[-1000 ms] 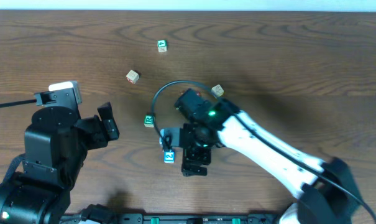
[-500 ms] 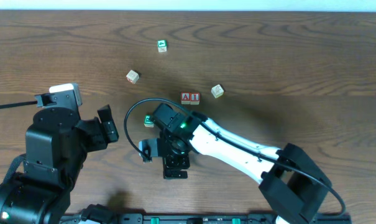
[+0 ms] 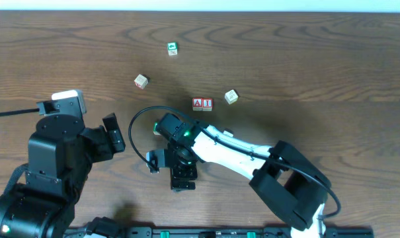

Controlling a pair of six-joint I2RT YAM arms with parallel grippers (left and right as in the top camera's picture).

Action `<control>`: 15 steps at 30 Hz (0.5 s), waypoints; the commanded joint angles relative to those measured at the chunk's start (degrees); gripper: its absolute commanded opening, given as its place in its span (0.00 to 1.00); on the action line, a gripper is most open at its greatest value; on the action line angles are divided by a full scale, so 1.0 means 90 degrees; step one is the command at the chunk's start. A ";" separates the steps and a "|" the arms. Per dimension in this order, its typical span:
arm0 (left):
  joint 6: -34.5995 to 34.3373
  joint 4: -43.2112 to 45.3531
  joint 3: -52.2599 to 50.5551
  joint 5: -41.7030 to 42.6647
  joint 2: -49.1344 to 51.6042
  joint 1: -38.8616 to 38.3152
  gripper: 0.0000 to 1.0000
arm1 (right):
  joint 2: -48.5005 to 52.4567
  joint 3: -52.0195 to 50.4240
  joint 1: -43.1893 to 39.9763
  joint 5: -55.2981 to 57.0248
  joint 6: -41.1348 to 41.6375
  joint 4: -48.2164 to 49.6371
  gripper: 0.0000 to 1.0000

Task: Spell out Ai2
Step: 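Move the right gripper to the blue 2 block and grasp it, then lift and carry the blue 2 block toward the AI blocks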

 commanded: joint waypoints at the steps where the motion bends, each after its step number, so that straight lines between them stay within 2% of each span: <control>1: -0.0046 -0.0019 0.0092 -0.0148 0.0005 0.0032 0.95 | 0.0078 -0.0005 -0.0022 0.0075 0.0083 0.0010 0.95; 4: -0.0046 -0.0019 0.0092 -0.0165 0.0005 0.0032 0.95 | 0.0078 -0.0005 -0.0041 0.0680 0.0335 0.0002 0.93; 12: -0.0046 -0.0022 0.0092 -0.0168 0.0005 0.0032 0.95 | 0.0078 -0.0005 -0.0136 0.0789 0.0379 -0.0041 0.64; 15: -0.0046 -0.0027 0.0092 -0.0168 0.0005 0.0032 0.95 | 0.0078 -0.0005 -0.0168 0.0814 0.0435 -0.0039 0.58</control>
